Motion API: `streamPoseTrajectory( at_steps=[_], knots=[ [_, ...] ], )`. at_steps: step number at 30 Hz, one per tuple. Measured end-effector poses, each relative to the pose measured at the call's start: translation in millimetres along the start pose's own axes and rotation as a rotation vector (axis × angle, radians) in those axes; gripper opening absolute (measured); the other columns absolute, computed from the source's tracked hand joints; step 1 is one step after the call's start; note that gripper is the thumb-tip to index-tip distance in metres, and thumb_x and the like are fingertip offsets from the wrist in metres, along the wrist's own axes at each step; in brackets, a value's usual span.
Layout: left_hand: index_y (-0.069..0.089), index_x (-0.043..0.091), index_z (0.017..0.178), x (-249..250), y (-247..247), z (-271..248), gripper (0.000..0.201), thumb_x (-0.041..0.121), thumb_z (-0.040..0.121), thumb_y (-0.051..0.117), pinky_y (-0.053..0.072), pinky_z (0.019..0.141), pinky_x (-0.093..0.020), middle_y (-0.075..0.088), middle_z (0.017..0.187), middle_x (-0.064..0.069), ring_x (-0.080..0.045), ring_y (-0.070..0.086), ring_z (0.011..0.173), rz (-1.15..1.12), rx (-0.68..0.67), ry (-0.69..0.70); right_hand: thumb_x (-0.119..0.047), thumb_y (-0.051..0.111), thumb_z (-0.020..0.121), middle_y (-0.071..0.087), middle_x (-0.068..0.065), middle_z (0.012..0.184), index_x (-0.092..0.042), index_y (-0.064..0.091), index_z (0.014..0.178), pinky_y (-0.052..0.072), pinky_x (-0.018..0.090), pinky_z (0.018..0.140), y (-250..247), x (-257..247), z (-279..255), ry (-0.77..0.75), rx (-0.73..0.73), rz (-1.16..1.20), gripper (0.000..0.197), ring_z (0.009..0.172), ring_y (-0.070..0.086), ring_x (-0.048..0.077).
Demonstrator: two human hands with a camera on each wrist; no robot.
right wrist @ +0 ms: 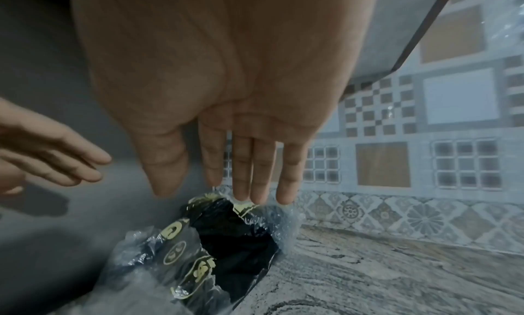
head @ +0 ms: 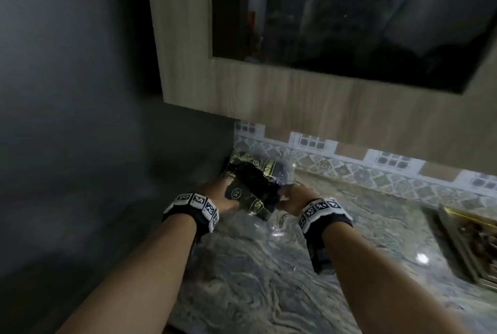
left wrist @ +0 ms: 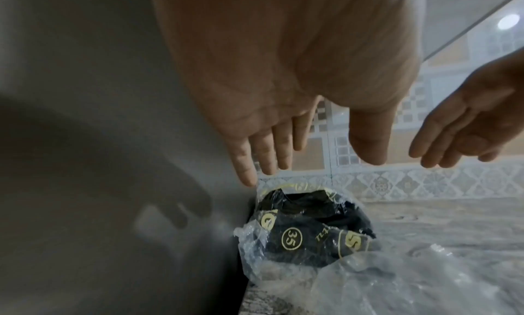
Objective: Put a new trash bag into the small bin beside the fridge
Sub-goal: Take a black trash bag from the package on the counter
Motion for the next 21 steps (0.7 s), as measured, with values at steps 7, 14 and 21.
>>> streamPoseTrajectory(
  at_steps=[7,14,21],
  knots=[
    [0.010,0.023,0.151,-11.9,45.1,89.6,0.094,0.051,0.076,0.061,0.024,0.117,-0.049,0.022,0.159,-0.011,-0.034,0.022,0.145,0.144,-0.089,-0.025,-0.029,0.062,0.081,0.068,0.008,0.114,-0.025,0.061,0.121,0.050,0.029,0.087,61.3,9.5,84.9,-0.009,0.032,0.052,0.040,0.106,0.064,0.029],
    [0.004,0.022,0.152,-10.6,75.4,176.8,0.097,0.046,0.078,0.063,0.030,0.114,-0.048,0.026,0.157,-0.015,-0.035,0.029,0.142,0.154,-0.069,0.023,-0.032,0.066,0.076,0.065,0.008,0.122,-0.024,0.056,0.126,0.048,0.035,0.096,77.8,11.8,170.7,-0.100,0.071,0.120,0.052,0.113,0.061,0.029],
    [0.025,0.014,0.146,-11.7,87.4,218.1,0.078,0.038,0.082,0.061,0.026,0.116,-0.046,0.027,0.157,-0.007,-0.027,0.025,0.145,0.291,-0.018,0.116,-0.034,0.052,0.083,0.052,0.006,0.138,-0.025,0.043,0.136,0.023,0.045,0.112,85.8,28.1,220.1,-0.091,0.110,-0.203,0.055,0.131,0.041,0.030]
  ],
)
Point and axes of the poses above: each hand's wrist, its own z-axis towards the middle knuckle, its own y-axis out of the palm, x = y × z, the point moved 3 cm from there along z, towards the middle knuckle
